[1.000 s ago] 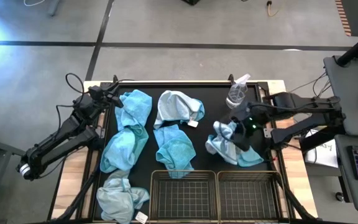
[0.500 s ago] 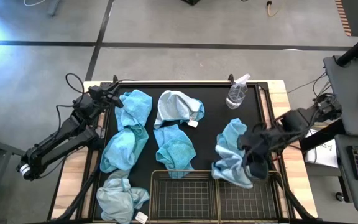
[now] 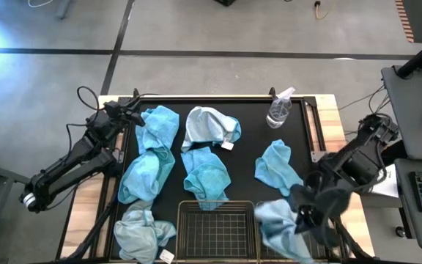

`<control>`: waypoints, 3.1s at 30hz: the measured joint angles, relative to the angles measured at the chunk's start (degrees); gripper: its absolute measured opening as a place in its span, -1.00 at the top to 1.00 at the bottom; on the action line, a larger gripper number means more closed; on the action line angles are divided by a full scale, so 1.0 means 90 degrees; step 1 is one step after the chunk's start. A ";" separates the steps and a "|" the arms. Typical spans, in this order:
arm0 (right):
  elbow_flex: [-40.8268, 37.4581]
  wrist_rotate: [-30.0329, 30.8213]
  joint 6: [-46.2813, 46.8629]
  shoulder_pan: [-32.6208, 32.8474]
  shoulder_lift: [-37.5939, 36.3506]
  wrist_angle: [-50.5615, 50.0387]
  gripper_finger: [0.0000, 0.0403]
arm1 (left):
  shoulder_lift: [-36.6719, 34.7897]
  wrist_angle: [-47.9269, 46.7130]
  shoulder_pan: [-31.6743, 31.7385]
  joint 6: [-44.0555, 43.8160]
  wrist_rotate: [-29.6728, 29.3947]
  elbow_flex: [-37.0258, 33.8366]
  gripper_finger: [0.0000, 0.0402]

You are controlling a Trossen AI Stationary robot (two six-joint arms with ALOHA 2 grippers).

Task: Sort microfiber towel by color & place in baskets
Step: Put the light blue towel into the right wire basket, then put the blue towel into the left wire basket

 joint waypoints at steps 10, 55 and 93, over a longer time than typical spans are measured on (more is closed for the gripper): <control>0.0282 0.0763 0.1011 0.0387 0.0300 -0.1134 0.96 | 0.0162 -0.0070 -0.0001 -0.0200 0.0005 -0.0010 0.58; 0.0197 -0.0861 0.4617 0.0467 0.1400 -0.2837 0.71 | 0.0252 -0.0312 -0.0002 -0.0243 0.0005 -0.0012 0.58; -0.2689 0.2754 0.1778 -0.1756 -0.0692 -0.3481 0.53 | 0.0247 -0.0365 -0.0002 -0.0152 0.0234 -0.0012 0.58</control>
